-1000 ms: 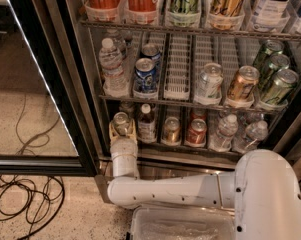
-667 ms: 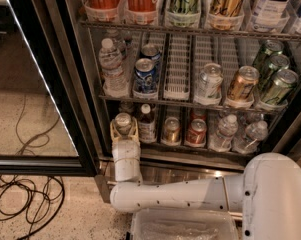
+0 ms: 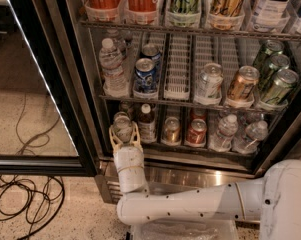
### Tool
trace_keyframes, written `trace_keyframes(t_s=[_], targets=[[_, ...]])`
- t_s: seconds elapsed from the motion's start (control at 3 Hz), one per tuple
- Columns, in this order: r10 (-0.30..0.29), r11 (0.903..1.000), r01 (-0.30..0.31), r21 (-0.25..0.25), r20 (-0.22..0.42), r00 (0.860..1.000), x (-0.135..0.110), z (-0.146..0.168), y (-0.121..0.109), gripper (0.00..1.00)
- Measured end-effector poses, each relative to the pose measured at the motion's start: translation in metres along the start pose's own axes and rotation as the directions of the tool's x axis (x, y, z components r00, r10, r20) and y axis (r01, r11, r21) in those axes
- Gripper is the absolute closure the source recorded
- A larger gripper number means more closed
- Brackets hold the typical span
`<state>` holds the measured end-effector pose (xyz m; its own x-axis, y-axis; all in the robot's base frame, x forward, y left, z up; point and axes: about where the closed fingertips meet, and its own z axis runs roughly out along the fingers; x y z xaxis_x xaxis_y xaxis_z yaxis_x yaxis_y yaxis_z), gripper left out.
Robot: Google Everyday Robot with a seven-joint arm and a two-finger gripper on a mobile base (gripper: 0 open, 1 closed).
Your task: Pick 7up can from bottom shelf of fridge
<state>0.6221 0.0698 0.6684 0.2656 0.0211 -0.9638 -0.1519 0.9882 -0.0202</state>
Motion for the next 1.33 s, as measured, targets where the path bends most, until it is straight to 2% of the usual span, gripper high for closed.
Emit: trace_keyframes(t_s=[0.33,0.67,1.0,1.33], targets=[[0.019,0.9973,-0.023,-0.07,-0.061,0.998,-0.002,-0.015,-0.004,1.0],[0.009,0.9915,-0.026,-0.127,-0.13,0.991,-0.003,-0.029,-0.019,1.0],[-0.016,0.9828,-0.022,-0.183,-0.204,0.979,-0.008,-0.058,-0.064,1.0],[-0.016,0.9828,-0.022,-0.183,-0.204,0.979,-0.008,-0.058,-0.064,1.0]])
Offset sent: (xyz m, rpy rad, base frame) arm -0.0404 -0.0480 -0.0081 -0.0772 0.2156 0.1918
